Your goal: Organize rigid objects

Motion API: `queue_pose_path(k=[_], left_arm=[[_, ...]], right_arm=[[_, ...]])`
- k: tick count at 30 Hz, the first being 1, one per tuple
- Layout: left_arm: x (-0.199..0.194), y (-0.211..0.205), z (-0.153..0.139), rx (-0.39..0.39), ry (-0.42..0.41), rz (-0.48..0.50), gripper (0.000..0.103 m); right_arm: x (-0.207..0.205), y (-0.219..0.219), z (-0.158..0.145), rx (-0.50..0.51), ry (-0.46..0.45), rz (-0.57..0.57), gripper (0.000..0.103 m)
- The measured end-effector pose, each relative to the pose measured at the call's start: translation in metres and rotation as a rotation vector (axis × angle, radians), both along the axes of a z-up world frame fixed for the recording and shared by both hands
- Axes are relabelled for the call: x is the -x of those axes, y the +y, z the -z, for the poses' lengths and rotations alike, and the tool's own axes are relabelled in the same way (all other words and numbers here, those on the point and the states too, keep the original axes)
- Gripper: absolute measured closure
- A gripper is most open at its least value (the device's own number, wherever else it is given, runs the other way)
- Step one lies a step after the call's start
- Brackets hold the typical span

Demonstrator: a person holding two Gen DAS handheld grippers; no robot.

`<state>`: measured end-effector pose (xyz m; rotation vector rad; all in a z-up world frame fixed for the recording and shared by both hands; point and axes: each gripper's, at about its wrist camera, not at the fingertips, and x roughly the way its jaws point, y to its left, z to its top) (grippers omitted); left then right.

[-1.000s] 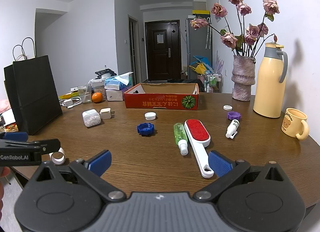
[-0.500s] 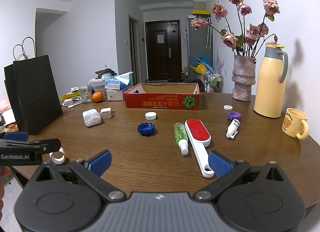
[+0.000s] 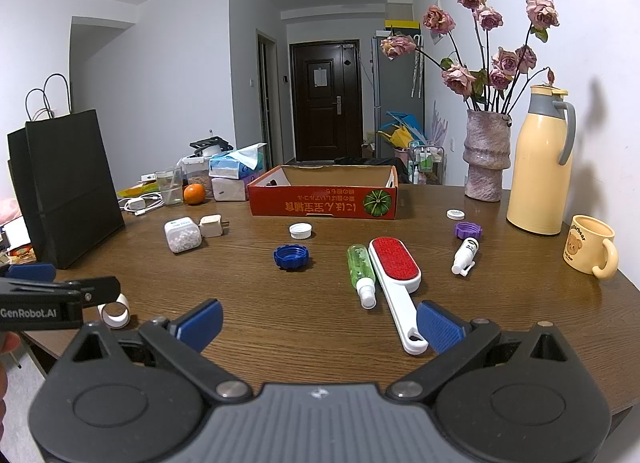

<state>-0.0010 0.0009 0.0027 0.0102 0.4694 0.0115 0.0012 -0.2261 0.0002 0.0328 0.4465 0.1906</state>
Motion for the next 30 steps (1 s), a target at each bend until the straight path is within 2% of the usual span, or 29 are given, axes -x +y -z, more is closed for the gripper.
queue_pose_path(k=[18,30], left_arm=[[-0.006,0.008,0.008,0.002,0.01,-0.025,0.0],[-0.029,0.029,0.025,-0.011,0.034,-0.077,0.0]], right_arm=[[0.0,0.0,0.0,0.001,0.001,0.0,0.0],[-0.023,-0.002,0.01,0.014,0.025,-0.002,0.0]])
